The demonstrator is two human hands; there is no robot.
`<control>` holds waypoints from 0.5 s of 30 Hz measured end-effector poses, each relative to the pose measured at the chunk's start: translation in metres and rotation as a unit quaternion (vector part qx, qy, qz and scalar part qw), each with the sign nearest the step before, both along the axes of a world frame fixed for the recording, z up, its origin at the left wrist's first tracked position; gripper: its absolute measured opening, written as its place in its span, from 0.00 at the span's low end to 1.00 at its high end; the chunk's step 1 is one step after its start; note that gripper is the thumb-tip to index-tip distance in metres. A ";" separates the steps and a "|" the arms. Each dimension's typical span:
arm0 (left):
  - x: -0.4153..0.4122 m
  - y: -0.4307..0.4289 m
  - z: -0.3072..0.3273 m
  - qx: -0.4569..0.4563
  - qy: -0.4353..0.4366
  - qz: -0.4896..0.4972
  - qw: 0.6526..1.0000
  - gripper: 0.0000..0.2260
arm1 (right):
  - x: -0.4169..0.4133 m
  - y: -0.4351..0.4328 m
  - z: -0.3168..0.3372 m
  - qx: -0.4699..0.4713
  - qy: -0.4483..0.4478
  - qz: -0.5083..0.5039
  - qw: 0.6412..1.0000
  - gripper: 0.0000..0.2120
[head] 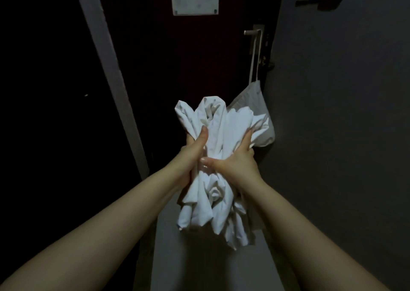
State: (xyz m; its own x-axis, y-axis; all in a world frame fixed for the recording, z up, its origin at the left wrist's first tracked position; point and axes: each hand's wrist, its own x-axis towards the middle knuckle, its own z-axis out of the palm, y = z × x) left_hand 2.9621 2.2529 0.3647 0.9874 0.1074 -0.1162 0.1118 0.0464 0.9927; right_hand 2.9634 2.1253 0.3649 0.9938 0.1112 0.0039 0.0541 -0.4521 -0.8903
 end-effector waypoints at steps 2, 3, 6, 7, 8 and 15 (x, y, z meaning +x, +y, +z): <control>0.057 0.016 0.004 -0.052 0.000 -0.043 0.998 0.31 | 0.051 0.014 0.004 -0.021 -0.007 -0.025 0.999 0.67; 0.085 0.022 0.007 -0.063 -0.002 -0.067 0.996 0.29 | 0.076 0.019 0.007 -0.023 -0.017 -0.042 0.999 0.65; 0.155 0.030 0.018 -0.049 -0.018 -0.099 0.994 0.31 | 0.135 0.026 0.015 -0.014 -0.046 -0.095 0.994 0.61; 0.184 0.034 0.023 -0.035 -0.022 -0.108 0.993 0.33 | 0.161 0.028 0.016 0.001 -0.053 -0.113 0.992 0.59; 0.206 0.037 0.030 -0.016 -0.020 -0.121 0.992 0.34 | 0.181 0.028 0.018 0.021 -0.054 -0.127 0.990 0.57; 0.342 0.092 0.054 0.112 -0.039 -0.138 0.983 0.18 | 0.316 0.028 0.024 0.200 -0.065 -0.132 0.969 0.42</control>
State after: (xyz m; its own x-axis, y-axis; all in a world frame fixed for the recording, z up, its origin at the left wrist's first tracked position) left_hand 3.3041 2.3448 0.4185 0.9874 -0.1521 -0.0425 0.0122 -0.1954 0.9806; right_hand 3.2791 2.1531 0.3891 0.9756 -0.1832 0.1212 0.1069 -0.0864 -0.9905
